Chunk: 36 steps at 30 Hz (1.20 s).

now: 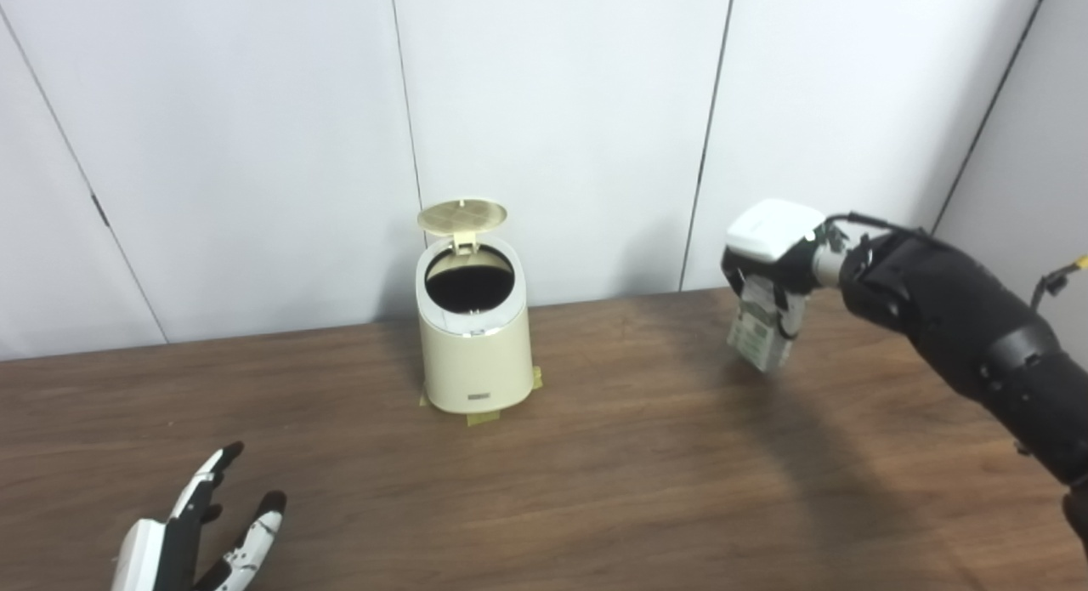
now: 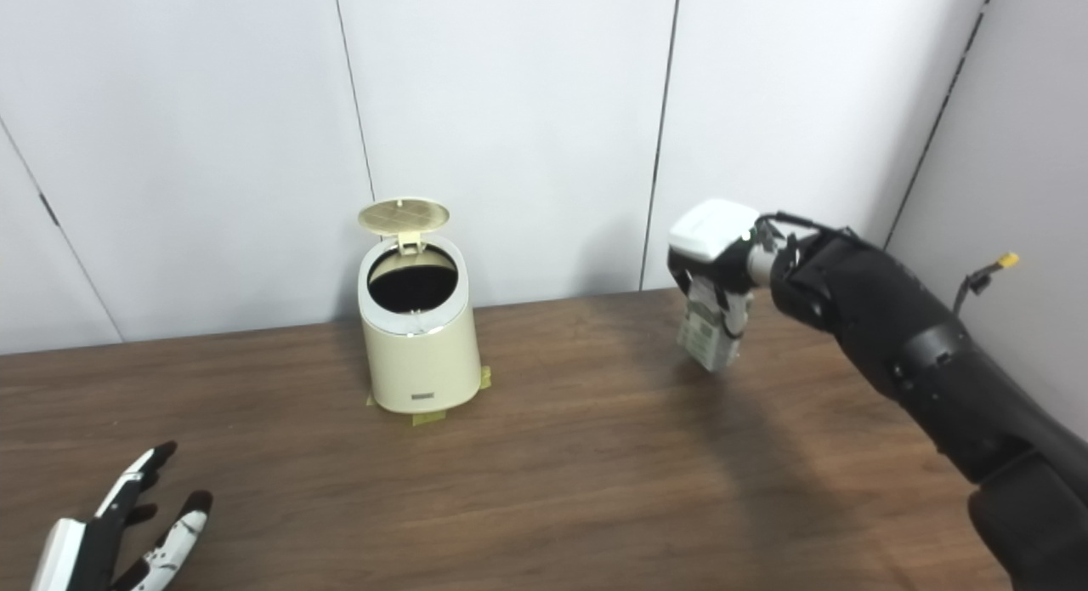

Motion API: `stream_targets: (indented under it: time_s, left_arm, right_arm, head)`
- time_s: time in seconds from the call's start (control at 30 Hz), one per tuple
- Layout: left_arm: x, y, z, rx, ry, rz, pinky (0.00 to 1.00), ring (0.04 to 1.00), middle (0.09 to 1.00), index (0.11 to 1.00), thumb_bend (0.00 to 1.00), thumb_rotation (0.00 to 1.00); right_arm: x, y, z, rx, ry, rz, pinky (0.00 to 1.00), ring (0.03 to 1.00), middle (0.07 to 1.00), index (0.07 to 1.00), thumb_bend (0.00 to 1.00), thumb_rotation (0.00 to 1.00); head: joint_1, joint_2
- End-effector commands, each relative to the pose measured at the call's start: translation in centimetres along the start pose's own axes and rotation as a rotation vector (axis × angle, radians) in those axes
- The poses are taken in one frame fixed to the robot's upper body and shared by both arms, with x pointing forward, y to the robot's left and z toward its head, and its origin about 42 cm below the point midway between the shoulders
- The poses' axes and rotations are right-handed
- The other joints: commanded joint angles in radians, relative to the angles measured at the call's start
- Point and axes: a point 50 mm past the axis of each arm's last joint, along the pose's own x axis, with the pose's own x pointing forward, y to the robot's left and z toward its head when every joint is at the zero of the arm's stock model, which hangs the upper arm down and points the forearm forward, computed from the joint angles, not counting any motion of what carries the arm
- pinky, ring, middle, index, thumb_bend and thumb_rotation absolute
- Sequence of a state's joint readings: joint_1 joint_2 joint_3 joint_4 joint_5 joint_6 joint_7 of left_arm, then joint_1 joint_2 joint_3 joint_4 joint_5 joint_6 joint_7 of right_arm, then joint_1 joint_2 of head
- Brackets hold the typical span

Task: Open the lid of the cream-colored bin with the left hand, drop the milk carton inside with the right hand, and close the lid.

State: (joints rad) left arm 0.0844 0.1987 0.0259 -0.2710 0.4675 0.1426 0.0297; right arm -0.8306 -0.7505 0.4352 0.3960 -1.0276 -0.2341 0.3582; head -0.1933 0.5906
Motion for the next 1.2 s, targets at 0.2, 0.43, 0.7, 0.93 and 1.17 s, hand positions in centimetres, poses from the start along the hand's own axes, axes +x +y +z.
stream_targets:
  time_s: [0.2, 0.43, 0.7, 0.93, 1.17]
  left_arm:
    - [1.1, 0.4, 1.0, 0.011, -0.045, 0.02, 0.84, 0.928, 0.925, 0.904, 0.5, 0.66]
    - [1.2, 0.2, 1.0, 0.011, -0.043, 0.023, 0.83, 0.925, 0.932, 0.907, 0.5, 0.67]
    - [1.7, -0.4, 0.7, 0.021, -0.049, 0.02, 0.85, 0.929, 0.928, 0.91, 0.48, 0.64]
    - [2.3, -1.2, 0.2, 0.053, -0.027, 0.03, 0.85, 0.915, 0.915, 0.903, 0.49, 0.65]
    - [2.7, -2.1, 0.1, 0.076, -0.003, 0.031, 0.85, 0.913, 0.918, 0.901, 0.47, 0.64]
  right_arm:
    - [-1.5, -6.9, 0.0, -0.003, 0.005, -0.197, 0.41, 0.421, 0.538, 0.469, 0.52, 0.0]
    - [-2.3, -9.1, 2.2, -0.007, -0.072, -0.291, 0.39, 0.419, 0.533, 0.466, 0.52, 0.0]
    - [-2.6, -11.2, 4.1, -0.055, -0.171, -0.394, 0.38, 0.424, 0.48, 0.488, 0.52, 0.0]
    - [-3.1, -12.7, 6.1, -0.117, -0.208, -0.486, 0.38, 0.408, 0.473, 0.5, 0.52, 0.0]
    - [-3.1, -13.6, 7.7, -0.174, -0.255, -0.618, 0.3, 0.375, 0.441, 0.537, 0.51, 0.0]
  head:
    - [-0.001, -0.004]
    - [0.001, -0.007]
    - [0.009, -0.015]
    - [0.028, -0.025]
    - [0.041, -0.036]
